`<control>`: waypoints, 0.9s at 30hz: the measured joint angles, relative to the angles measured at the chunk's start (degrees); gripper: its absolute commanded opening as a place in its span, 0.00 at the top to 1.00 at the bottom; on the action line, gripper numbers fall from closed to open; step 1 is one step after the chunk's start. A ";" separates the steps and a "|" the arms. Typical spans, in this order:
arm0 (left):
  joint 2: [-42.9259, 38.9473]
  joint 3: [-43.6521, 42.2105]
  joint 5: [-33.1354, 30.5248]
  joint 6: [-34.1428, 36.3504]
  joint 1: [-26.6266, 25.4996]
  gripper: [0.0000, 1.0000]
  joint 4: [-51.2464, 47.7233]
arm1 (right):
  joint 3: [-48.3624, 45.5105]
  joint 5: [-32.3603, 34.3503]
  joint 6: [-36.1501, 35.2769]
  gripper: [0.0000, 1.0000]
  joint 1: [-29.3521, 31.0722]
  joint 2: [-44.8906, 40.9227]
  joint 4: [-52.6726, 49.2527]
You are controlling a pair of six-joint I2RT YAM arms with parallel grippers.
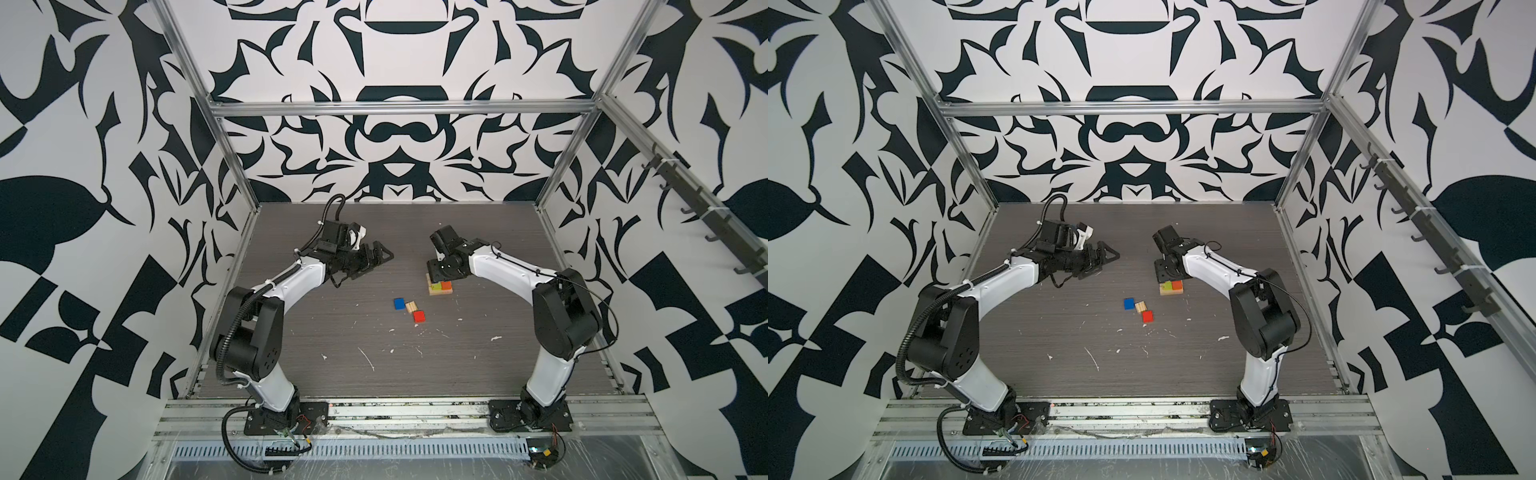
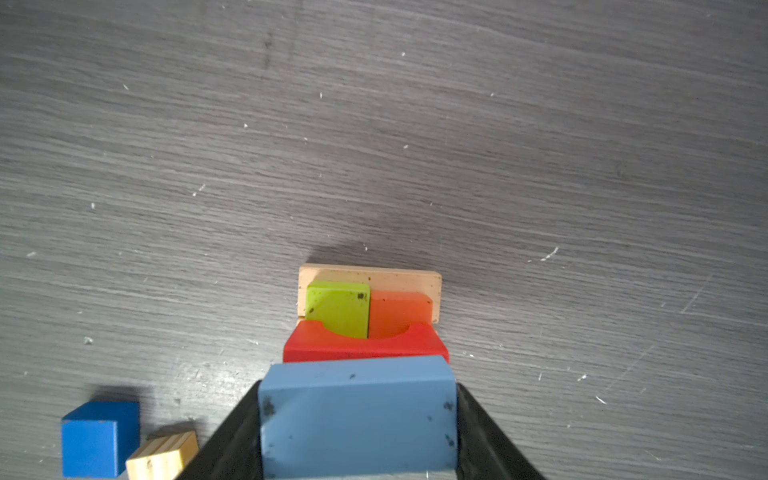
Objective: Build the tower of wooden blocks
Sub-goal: 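Lower the light blue slab onto the red arch block, then open the right gripper and raise it off the light blue slab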
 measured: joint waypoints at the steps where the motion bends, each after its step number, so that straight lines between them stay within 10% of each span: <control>1: 0.00 0.00 0.00 0.00 0.00 0.01 0.00 | 0.00 0.07 0.02 0.34 0.00 0.09 0.00; 27: 0.35 0.00 0.00 -0.02 -0.09 0.01 0.02 | 0.02 -0.39 0.04 0.10 0.00 -0.42 -0.61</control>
